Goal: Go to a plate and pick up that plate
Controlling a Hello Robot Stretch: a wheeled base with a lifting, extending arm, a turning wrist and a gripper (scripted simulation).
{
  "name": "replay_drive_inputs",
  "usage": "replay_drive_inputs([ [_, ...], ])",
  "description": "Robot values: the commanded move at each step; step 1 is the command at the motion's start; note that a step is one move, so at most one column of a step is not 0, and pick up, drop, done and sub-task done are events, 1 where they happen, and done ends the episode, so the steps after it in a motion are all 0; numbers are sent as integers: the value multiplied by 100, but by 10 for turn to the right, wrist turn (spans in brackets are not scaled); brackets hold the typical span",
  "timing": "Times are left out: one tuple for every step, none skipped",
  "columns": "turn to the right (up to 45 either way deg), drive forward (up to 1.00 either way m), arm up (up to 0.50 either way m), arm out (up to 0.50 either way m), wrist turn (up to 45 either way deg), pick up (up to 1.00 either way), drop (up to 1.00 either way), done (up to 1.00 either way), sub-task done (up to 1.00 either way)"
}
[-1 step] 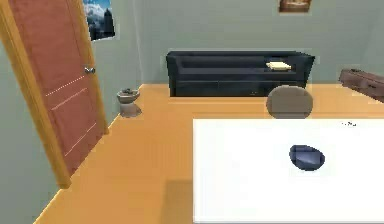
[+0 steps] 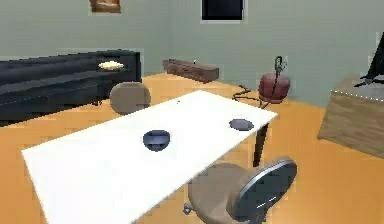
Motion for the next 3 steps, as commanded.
replay_drive_inputs([
  [450,0,0,0,0,0,0,0,0],
  [90,0,0,0,0,0,0,0,0],
  [0,55,0,0,0,0,0,0,0],
])
